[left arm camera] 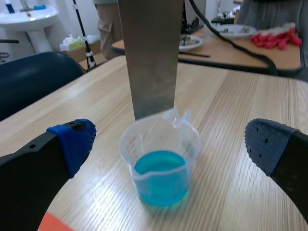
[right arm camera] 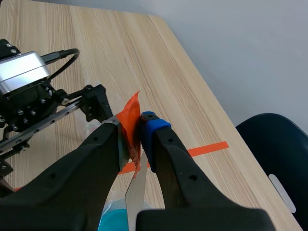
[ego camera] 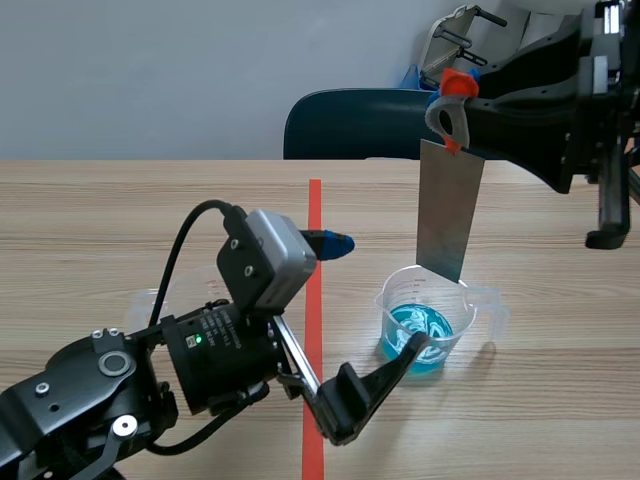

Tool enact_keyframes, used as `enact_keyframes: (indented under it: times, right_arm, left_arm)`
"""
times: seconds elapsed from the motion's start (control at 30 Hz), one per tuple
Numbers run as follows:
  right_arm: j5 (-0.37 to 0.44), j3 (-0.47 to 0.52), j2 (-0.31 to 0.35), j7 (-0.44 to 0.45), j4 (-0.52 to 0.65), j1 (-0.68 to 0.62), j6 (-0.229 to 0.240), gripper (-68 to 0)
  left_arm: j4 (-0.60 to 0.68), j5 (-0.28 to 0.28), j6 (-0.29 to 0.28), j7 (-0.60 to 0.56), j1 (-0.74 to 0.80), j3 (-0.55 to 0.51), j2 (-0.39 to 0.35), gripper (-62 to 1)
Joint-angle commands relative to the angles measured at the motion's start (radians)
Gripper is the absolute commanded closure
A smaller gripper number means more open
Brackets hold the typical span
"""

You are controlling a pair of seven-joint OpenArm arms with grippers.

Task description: Do the redox reaction experiment

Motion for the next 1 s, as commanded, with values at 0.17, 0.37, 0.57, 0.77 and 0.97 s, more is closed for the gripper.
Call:
enact_keyframes:
  times: [0.17,0.37,0.57,0.77,0.97]
  right_arm:
    - [0.011,0.01,0.011,0.013,0.01,0.014,0.007,-0.6]
    - [0.011,0.01,0.011,0.013,0.01,0.014,0.007,-0.6]
    - [0.011,0.01,0.011,0.013,0.01,0.014,0.007,-0.6]
    - [0.011,0.01,0.011,0.013,0.01,0.014,0.007,-0.6]
    - [0.011,0.01,0.011,0.013,0.01,0.014,0.007,-0.6]
  left_arm:
    - [0.02,-0.006,-0.002,-0.051,0.059,-0.01,-0.074,-62.3]
    - [0.04,0.035,-0.002,-0.134,0.129,-0.066,-0.142,-62.3]
    - [0.13,0.035,-0.001,-0.124,0.21,-0.127,-0.209,-62.3]
    - [0.228,0.034,-0.001,-0.112,0.325,-0.195,-0.268,-62.3]
    - [0.246,0.035,-0.002,-0.135,0.381,-0.224,-0.275,-62.3]
